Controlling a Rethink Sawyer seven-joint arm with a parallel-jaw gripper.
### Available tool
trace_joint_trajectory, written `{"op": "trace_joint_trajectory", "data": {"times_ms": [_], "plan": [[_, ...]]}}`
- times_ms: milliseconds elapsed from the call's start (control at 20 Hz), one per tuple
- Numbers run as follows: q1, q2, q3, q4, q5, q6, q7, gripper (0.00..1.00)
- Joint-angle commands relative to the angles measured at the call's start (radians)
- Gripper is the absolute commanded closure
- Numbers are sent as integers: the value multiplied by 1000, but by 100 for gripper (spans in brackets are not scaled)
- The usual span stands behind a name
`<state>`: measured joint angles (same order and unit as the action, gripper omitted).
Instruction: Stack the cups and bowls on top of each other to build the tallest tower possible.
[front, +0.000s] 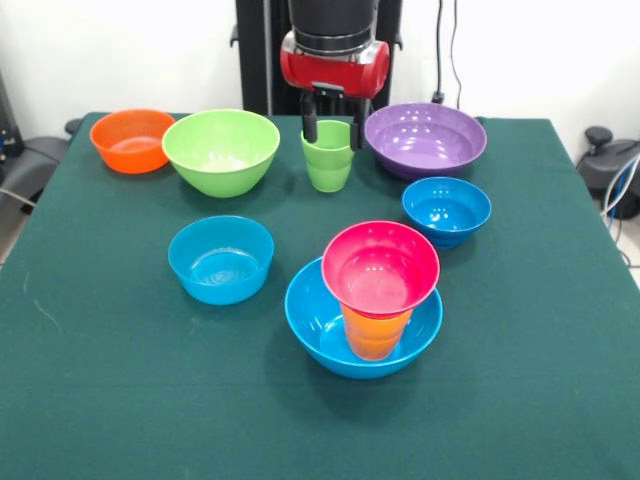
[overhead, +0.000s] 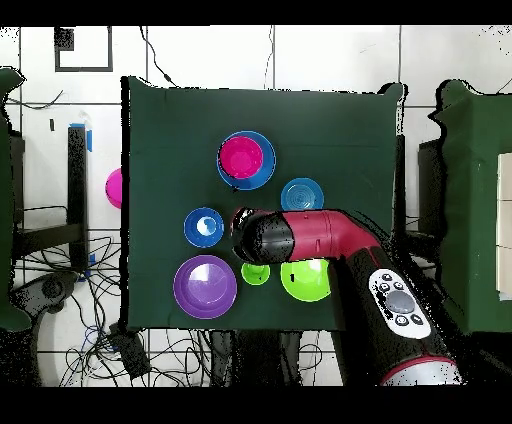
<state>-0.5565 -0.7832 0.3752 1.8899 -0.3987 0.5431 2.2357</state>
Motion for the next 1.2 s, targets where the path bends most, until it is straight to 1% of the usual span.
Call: {"op": "trace_joint_trajectory", "data": {"times_ms": [50, 200, 350, 600, 900, 1200], "plan": [[6, 110, 67, 9, -126, -1, -181, 0], [17, 134, 53, -3, -153, -26, -154, 0], [12, 140, 48, -2, -170, -26, -141, 0], [-38, 146, 65, -5, -190, -3, -184, 0], [-75, 132, 83, 5, -199, 22, -209, 0], [-138, 84, 116, 30, -193, 71, -257, 0]]}}
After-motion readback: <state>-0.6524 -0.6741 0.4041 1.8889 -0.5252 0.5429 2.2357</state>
